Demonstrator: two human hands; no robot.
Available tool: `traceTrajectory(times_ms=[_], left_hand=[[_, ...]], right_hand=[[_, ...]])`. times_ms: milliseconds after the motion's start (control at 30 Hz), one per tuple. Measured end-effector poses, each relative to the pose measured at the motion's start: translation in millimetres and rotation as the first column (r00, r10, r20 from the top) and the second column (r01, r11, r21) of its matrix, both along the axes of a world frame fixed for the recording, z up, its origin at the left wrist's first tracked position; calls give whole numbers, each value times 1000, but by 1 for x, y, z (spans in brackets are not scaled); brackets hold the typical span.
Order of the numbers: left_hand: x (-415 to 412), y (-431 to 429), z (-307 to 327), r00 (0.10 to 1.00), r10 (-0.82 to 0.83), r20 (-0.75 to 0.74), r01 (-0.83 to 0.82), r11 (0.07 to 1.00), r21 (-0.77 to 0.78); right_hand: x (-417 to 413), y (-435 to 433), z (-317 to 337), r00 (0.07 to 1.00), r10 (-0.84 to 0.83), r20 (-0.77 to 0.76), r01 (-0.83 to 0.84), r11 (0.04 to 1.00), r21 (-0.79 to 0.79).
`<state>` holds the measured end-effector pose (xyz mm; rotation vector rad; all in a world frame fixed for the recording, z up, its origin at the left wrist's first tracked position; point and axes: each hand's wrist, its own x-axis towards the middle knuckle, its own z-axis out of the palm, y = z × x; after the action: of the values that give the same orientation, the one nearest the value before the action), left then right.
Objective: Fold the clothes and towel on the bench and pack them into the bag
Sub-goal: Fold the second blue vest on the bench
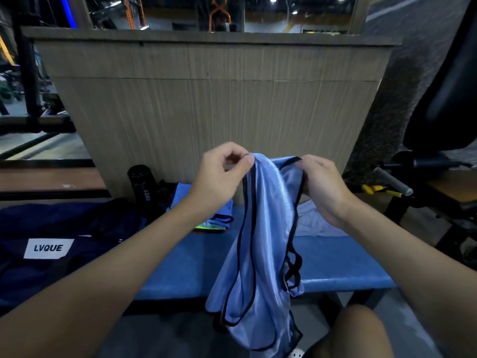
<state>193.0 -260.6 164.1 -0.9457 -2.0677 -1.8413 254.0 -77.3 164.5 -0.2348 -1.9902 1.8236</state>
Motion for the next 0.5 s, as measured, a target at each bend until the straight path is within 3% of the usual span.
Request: traceTrajectory(times_ms=[67, 133, 233, 367, 500], left_hand=[[-1, -3, 6, 990, -91, 108, 82, 993, 82], [0, -3, 9, 977, -142, 160, 128, 987, 92], [1, -2, 14, 972, -172, 162, 164, 985, 60], [3, -3, 20, 967, -190, 171, 183, 982, 55], [7, -5, 25, 970, -168, 174, 166, 986, 24]], right_hand=[[-2, 6, -1, 991, -117, 60, 111, 989, 103], [1, 4, 1, 987, -158, -2, 157, 977, 146], [10, -5, 5, 978, 16, -209, 30, 976, 214], [17, -19, 3, 961, 232, -148, -129, 855, 503], [13, -23, -8, 975, 205, -87, -119, 809, 576]])
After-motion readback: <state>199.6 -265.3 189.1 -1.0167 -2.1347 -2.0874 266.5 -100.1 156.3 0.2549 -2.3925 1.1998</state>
